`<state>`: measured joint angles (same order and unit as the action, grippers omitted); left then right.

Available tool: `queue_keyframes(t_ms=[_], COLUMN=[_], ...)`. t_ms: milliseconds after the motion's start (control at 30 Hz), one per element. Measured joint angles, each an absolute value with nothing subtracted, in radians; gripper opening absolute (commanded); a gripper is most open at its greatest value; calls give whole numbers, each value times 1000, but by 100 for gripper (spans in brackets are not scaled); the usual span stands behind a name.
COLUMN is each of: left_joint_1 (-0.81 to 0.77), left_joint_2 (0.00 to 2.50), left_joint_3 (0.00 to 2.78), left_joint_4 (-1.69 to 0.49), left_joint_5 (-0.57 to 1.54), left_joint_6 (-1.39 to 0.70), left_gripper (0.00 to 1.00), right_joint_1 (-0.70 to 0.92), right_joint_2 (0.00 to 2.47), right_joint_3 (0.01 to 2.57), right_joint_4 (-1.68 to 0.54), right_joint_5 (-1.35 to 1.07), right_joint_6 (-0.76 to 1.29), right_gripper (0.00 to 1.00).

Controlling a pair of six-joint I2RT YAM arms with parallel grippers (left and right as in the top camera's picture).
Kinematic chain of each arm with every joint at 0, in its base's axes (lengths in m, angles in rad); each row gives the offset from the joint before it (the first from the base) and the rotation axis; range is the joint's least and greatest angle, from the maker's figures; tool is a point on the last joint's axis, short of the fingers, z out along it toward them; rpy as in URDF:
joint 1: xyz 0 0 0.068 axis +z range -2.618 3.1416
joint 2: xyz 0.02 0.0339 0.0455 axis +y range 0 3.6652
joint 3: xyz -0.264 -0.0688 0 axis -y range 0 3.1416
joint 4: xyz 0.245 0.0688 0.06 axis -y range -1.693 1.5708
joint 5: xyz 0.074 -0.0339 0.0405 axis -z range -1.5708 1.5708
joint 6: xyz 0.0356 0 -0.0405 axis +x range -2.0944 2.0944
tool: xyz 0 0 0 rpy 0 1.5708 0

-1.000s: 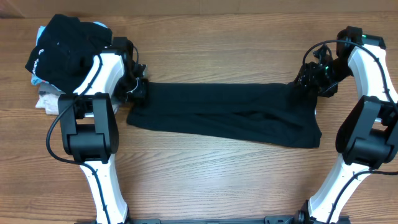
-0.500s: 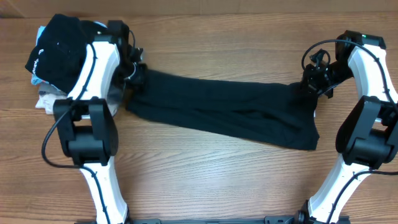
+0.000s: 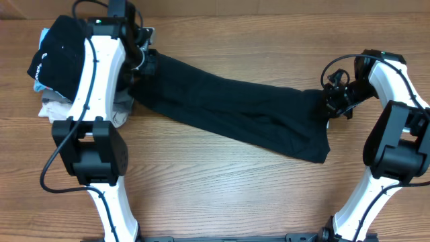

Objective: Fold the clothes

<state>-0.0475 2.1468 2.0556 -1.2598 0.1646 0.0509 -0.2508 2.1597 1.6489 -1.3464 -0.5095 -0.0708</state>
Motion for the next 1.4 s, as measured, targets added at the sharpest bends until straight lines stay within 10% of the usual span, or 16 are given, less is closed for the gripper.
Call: queue_keyframes(t_ms=[1033,1100,1200,1400], left_joint_1=[-522,-534,-551,-562], left_joint_2=[2266,2266,2266,2266], left_joint_3=[2056,2056,2056,2059], left_joint_4=[-1079,-1065,-1044,-1045], left_joint_5=[165,165,167,191], left_joint_6=[-120,-134,-157,-178], left_gripper=[6,28,100,100], right_joint_1=[-337,-349,-360,-360], right_joint_2=[1916,1916,1916,1916], right_joint_3=[1833,1833,1833,1833], right_joint_4=[-1363,-1364,-1365,-1365], right_joint_5=[-575,-575,-573,-573], right_joint_6=[-52,-52,-52,-52], right_gripper=[8,9,12,14])
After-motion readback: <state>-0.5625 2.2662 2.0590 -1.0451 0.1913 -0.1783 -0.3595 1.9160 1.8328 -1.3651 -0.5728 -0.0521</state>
